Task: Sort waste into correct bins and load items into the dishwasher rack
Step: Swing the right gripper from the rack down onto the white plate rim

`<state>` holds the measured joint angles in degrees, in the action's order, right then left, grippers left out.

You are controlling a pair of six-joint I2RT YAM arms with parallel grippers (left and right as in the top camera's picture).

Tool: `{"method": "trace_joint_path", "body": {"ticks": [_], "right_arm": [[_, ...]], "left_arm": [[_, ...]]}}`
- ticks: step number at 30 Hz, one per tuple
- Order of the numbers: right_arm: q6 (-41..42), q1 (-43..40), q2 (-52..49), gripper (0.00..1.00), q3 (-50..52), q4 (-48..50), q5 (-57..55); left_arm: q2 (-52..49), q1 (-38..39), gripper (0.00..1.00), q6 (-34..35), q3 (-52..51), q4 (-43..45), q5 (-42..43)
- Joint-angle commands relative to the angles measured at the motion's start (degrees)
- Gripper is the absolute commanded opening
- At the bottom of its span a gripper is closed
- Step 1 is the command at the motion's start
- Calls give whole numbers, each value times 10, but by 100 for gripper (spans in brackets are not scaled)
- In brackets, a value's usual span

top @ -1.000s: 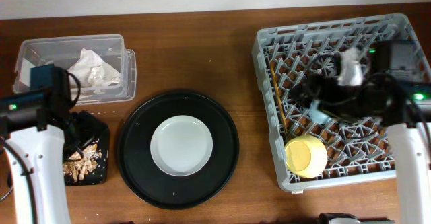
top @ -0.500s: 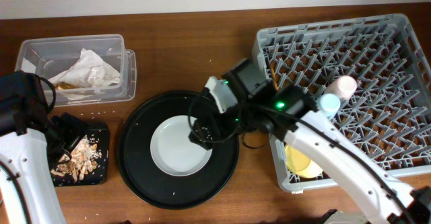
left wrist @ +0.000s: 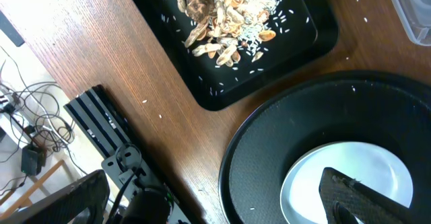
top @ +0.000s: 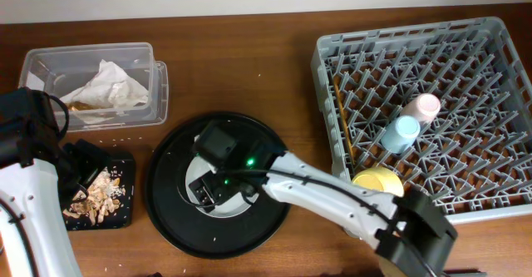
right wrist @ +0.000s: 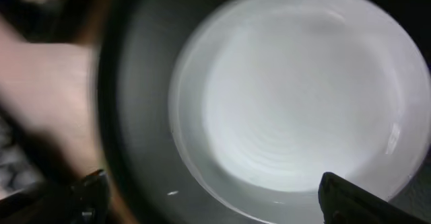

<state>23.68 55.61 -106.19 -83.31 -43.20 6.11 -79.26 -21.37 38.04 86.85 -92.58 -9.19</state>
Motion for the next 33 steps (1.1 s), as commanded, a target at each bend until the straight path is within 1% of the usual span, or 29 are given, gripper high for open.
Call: {"method": "trace_joint_path", "body": {"ticks": [1, 5, 9, 11, 14, 18, 23, 28, 30, 33], "right_arm": [[99, -8, 0, 99, 1, -24, -152], [148, -43, 0, 99, 1, -63, -180], [148, -84, -1, 98, 9, -67, -162], [148, -100, -1, 89, 18, -64, -132], [148, -112, -1, 73, 40, -37, -89], [148, -113, -2, 54, 62, -1, -78], [148, -113, -11, 53, 85, 18, -78], [147, -113, -51, 52, 89, 37, -54], [148, -113, -65, 48, 89, 43, -36], [148, -113, -71, 46, 89, 43, -32]], "left_arm": [[5, -3, 99, 8, 6, -1, 2], [5, -3, 99, 8, 6, -1, 2], [5, -3, 99, 8, 6, -1, 2], [5, -3, 99, 8, 6, -1, 2], [5, -3, 99, 8, 6, -1, 2], [5, -3, 99, 8, 6, -1, 2], [5, -3, 99, 8, 6, -1, 2], [5, -3, 99, 8, 6, -1, 2], [5, -3, 99, 8, 6, -1, 2], [5, -3, 99, 8, 6, -1, 2]]}}
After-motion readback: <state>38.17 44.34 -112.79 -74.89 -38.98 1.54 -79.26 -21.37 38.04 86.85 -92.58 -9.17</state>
